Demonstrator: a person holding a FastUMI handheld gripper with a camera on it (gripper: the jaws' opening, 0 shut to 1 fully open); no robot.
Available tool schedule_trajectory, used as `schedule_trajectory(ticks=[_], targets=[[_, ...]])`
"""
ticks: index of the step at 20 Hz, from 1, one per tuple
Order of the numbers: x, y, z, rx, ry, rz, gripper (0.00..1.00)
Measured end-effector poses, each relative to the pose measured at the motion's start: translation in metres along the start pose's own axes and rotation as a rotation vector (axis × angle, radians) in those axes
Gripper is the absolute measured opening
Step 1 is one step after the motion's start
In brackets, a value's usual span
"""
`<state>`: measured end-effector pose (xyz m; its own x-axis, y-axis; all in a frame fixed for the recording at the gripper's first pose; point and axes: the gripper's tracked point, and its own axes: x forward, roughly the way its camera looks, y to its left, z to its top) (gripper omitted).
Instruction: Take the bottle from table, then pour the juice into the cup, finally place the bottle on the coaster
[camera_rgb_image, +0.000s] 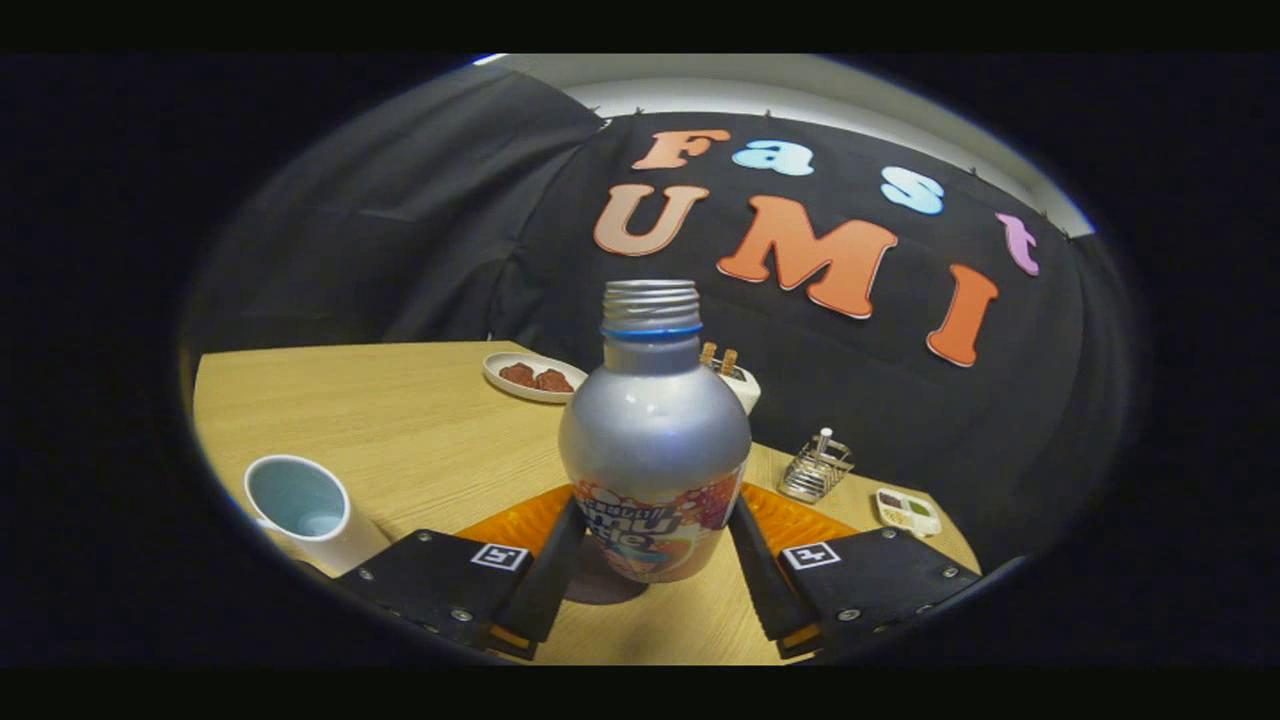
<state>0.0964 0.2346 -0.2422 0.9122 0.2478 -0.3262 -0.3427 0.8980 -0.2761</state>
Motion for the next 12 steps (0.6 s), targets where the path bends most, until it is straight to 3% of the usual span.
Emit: schedule_trajectory(ticks=[5, 12], targets=[[0.012, 0.004, -0.013, 0.172, 0.048, 0.042, 0.77], [0.019, 0.019, -0.036, 0.245, 0.127, 0.099, 0.77]])
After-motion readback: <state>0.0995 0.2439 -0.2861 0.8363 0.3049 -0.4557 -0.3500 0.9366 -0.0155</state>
